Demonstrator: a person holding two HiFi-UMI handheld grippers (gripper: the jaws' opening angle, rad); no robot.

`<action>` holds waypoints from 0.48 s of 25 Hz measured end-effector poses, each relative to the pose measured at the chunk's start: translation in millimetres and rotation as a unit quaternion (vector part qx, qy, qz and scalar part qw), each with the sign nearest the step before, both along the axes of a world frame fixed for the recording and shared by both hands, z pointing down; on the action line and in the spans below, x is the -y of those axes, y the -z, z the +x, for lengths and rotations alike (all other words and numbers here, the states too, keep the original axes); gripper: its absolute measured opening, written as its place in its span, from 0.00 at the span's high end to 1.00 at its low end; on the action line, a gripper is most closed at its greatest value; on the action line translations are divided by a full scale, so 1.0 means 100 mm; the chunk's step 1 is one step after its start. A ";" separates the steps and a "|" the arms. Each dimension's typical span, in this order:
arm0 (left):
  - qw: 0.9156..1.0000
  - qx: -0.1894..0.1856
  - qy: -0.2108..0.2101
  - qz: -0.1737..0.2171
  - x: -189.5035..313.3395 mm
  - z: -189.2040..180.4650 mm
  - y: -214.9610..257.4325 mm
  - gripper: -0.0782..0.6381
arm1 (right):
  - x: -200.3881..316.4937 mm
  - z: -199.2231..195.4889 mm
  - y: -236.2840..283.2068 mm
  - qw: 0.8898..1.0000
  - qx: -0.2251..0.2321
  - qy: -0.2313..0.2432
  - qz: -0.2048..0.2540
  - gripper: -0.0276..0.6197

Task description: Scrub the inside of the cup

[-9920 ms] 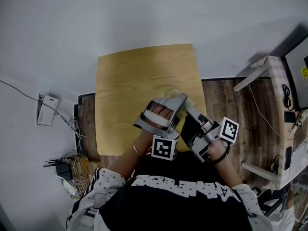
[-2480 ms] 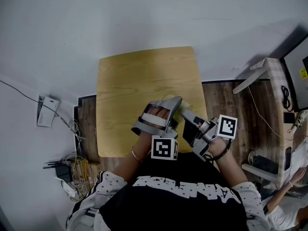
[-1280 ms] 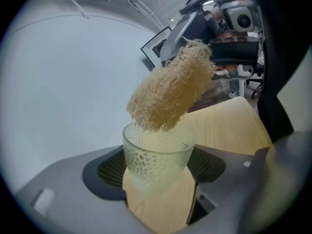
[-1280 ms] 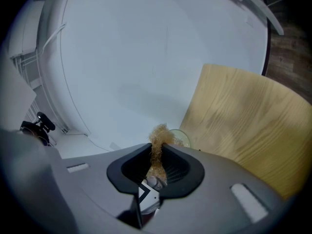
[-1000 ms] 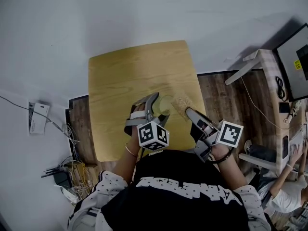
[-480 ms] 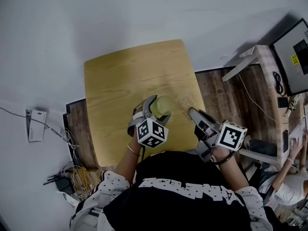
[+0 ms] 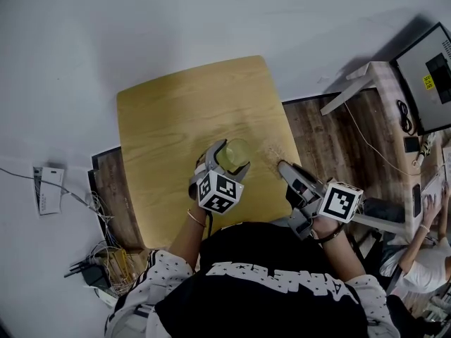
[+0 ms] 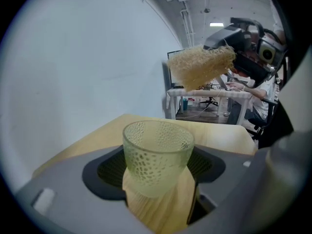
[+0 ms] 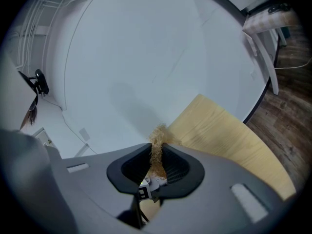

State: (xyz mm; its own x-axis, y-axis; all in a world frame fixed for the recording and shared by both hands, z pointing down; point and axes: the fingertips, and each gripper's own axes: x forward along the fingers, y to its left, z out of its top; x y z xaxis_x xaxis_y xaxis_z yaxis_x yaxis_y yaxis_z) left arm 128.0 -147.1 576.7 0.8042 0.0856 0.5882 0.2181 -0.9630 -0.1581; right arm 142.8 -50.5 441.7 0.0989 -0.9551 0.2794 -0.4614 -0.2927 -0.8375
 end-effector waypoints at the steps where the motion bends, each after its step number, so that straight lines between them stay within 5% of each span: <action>1: 1.000 -0.001 0.003 -0.006 0.00 0.00 -0.01 0.36 | 0.00 0.00 0.00 1.000 0.000 -0.001 -0.001 0.84; 12: 0.997 -0.016 0.014 -0.080 0.05 0.00 -0.07 0.36 | 0.04 0.01 0.02 1.000 -0.016 0.006 -0.008 0.84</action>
State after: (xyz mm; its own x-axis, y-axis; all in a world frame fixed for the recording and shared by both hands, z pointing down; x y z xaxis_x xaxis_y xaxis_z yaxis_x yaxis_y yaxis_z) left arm 128.5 -152.0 583.7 0.8263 0.1523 0.5422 0.1871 -0.9823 -0.0093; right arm 144.0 -54.7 439.8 0.0960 -0.9515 0.2921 -0.4922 -0.3005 -0.8170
